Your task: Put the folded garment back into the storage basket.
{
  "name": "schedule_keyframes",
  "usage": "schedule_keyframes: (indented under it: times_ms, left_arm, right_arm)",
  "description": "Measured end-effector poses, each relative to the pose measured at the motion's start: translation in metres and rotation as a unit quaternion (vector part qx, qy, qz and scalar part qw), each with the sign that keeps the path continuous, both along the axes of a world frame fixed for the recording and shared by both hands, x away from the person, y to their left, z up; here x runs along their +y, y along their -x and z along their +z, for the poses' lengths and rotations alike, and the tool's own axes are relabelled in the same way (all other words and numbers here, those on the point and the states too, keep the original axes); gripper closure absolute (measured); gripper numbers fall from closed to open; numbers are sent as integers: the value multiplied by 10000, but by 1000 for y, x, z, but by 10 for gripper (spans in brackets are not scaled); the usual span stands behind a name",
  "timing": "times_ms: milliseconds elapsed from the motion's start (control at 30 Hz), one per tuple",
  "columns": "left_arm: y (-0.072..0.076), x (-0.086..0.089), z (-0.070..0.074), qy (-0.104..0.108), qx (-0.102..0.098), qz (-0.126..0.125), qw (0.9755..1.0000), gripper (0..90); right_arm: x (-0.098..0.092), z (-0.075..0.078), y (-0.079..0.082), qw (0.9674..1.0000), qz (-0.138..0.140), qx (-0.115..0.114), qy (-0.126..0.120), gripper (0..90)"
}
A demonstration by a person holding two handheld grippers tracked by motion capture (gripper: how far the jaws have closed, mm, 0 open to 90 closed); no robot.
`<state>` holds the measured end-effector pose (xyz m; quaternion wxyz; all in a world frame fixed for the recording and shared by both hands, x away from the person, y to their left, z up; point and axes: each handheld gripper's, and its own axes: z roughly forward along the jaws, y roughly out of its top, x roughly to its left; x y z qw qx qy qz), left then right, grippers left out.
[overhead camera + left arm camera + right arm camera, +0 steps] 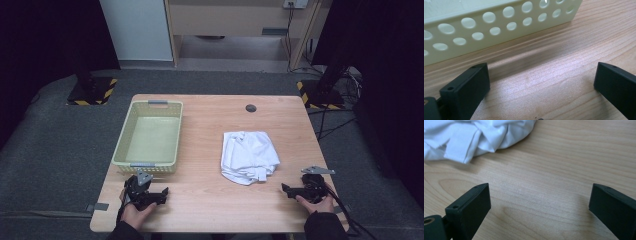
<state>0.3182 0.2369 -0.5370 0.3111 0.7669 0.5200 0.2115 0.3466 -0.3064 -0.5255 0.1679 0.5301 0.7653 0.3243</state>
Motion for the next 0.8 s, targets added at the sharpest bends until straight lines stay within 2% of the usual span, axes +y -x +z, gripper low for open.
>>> schedule_keyframes:
  times_ms: [167, 233, 267, 433, 467, 800]
  left_arm:
    - [0, 0, 0, -1, 2, 0, 10000, 0]
    - [0, 0, 0, 0, 1, 0, 10000, 0]
    - [0, 0, 0, 1, 1, 1, 10000, 0]
    - [0, 0, 0, 0, 1, 0, 10000, 0]
    - [0, 0, 0, 0, 0, -1, 10000, 0]
    - [0, 0, 0, 2, 0, 1, 10000, 0]
  right_arm:
    - [-7, 15, 5, 9987, -225, -285, -352, 40]
    - [-8, 18, 6, 9984, -272, -296, -386, 39]
    - [-10, 23, 8, 9976, -358, -381, -452, 39]
    - [-15, 32, 10, 9960, -465, -542, -531, 33]
    - [-16, 36, 12, 9951, -503, -639, -559, 32]
    - [-15, 48, 12, 9939, -508, -799, -566, 26]
